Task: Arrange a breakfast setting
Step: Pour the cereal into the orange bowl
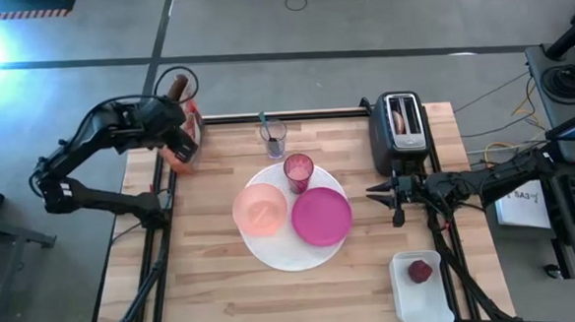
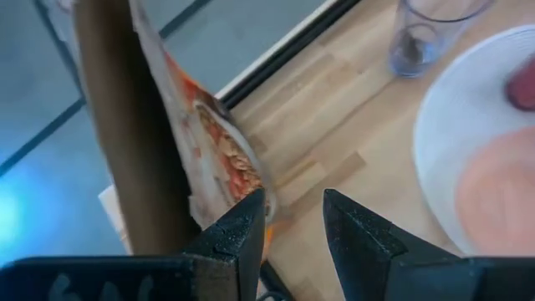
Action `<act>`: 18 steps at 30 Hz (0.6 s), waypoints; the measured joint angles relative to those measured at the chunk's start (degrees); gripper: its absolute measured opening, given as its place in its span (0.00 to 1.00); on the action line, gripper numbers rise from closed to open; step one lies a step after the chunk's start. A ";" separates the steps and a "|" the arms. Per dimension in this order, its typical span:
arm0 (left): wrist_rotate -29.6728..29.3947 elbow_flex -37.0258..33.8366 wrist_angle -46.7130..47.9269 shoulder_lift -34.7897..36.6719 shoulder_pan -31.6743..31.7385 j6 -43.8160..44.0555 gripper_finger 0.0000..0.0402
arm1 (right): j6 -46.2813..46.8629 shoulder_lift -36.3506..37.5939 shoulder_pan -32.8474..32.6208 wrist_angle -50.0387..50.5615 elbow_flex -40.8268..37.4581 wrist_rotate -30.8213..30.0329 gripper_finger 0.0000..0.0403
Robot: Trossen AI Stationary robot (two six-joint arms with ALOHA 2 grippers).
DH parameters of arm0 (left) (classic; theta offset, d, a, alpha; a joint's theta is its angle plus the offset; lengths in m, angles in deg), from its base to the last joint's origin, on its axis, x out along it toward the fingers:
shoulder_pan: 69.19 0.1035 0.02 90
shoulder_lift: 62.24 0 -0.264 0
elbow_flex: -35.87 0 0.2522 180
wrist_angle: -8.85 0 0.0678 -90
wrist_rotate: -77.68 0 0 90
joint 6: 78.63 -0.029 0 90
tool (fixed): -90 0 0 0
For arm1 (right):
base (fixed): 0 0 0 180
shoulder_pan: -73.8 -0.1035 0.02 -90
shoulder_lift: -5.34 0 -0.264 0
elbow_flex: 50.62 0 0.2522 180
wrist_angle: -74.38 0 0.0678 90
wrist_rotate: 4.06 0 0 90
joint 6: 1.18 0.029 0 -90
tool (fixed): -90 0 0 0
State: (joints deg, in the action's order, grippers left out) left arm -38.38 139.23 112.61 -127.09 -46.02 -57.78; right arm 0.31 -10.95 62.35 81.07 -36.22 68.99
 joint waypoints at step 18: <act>-4.88 -0.11 0.02 -5.72 12.61 -5.52 0.27 | 0.01 0.00 0.00 0.00 0.00 0.02 0.17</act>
State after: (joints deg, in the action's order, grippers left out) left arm -43.26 139.12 112.63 -132.81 -33.41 -63.30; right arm 0.32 -10.95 62.35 81.07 -36.22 69.01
